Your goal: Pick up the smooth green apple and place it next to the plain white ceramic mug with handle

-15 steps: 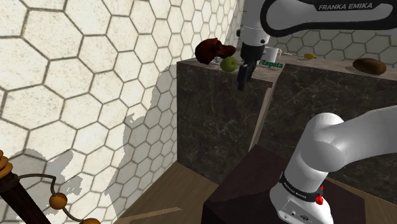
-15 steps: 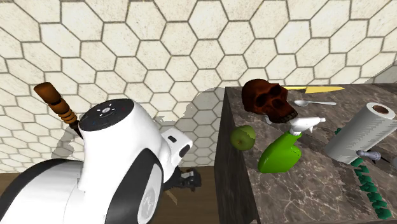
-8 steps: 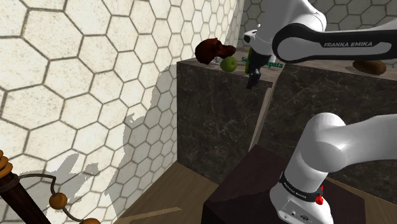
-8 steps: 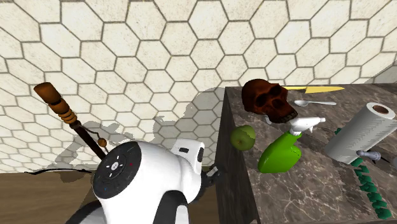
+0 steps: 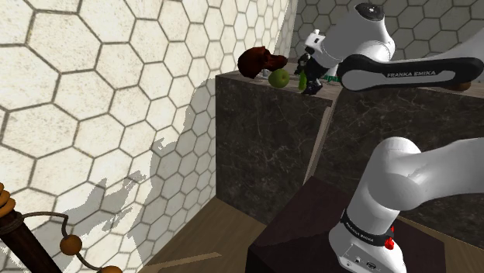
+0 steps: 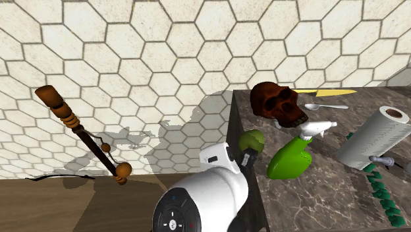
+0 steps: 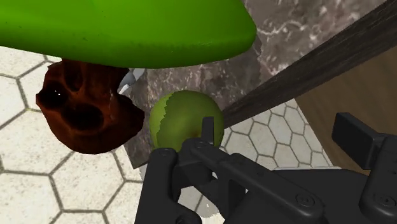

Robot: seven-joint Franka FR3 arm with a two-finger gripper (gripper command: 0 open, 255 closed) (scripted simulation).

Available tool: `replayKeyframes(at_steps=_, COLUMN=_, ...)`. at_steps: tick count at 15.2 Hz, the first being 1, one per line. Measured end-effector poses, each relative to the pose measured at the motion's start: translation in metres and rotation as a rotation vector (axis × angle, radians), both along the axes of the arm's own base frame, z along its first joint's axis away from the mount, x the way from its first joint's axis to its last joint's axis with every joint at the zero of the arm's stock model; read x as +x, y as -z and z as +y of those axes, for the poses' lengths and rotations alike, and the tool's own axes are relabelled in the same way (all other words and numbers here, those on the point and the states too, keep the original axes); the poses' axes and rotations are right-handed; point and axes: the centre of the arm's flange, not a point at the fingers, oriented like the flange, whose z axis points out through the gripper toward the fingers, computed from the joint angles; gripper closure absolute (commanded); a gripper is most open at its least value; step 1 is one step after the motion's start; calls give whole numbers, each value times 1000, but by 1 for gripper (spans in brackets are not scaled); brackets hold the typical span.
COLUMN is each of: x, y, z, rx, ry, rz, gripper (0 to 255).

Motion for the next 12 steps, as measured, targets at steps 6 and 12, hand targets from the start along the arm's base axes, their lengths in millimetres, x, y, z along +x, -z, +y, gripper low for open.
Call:
replayKeyframes(at_steps=6, x=31, y=-8, z=-39, rx=-203, ry=-301, rz=-97, gripper=0)
replayKeyframes(at_steps=12, x=53, y=7, z=-50, rx=-222, ry=-327, rz=-105, gripper=0)
